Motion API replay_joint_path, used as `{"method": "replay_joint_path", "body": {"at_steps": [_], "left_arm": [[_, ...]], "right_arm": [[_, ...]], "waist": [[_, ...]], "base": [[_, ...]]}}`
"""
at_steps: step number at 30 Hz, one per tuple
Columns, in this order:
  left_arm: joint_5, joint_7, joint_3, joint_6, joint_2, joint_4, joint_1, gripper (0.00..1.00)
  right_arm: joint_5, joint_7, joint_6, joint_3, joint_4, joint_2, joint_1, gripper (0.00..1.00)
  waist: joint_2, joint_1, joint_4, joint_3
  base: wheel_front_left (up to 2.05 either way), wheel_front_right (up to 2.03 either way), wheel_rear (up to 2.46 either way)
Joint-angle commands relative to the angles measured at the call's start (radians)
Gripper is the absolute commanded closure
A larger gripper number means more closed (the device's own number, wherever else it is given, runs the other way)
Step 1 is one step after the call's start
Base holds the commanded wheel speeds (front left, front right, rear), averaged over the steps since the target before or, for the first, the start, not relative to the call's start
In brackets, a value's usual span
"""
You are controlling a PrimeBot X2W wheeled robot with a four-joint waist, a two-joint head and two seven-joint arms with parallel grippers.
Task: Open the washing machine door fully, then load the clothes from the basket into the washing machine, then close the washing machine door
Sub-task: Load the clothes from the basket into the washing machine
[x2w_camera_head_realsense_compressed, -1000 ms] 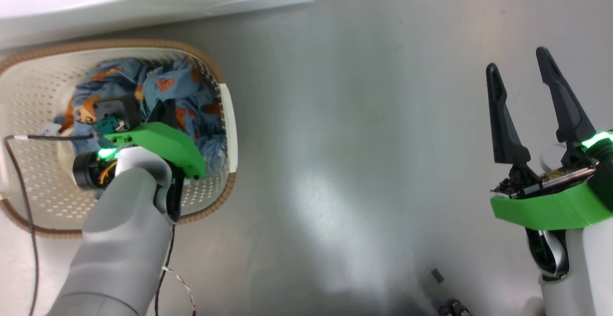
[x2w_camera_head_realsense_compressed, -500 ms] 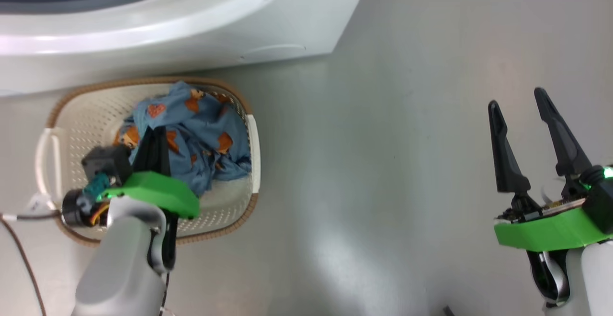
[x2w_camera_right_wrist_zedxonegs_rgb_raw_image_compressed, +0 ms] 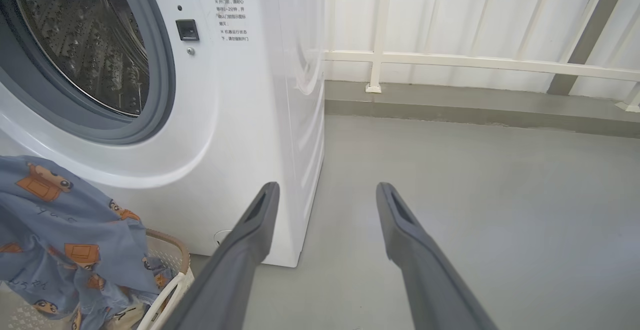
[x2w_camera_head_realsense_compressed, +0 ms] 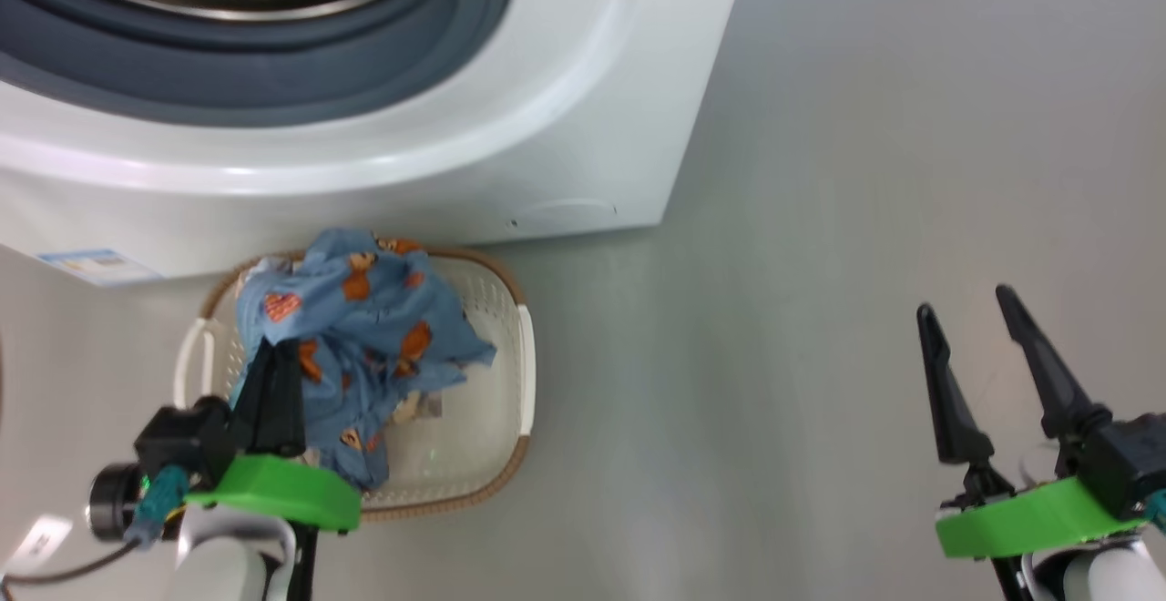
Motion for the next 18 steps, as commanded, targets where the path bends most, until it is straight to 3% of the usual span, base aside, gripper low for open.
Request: {"method": "replay_joint_path", "body": {"at_steps": [1, 18], "left_arm": [[0.007, -0.012, 0.036, 0.009, 0.035, -0.056, 0.030, 1.00], [-0.002, 0.046, 0.062, 0.074, 0.091, -0.313, 0.245, 1.00]], "right_arm": [[-0.011, -0.012, 0.006, 0.022, -0.016, -0.006, 0.029, 0.00], [-0.025, -0.012, 0.006, 0.052, 0.009, 0.030, 0.133, 0.00]], "waist": [[0.0000, 0.0001, 0.028, -0.100], [0.0000, 0.0001, 0.031, -0.277]], "base": [[0.00, 0.00, 0.00], [0.00, 0.00, 0.00]]}}
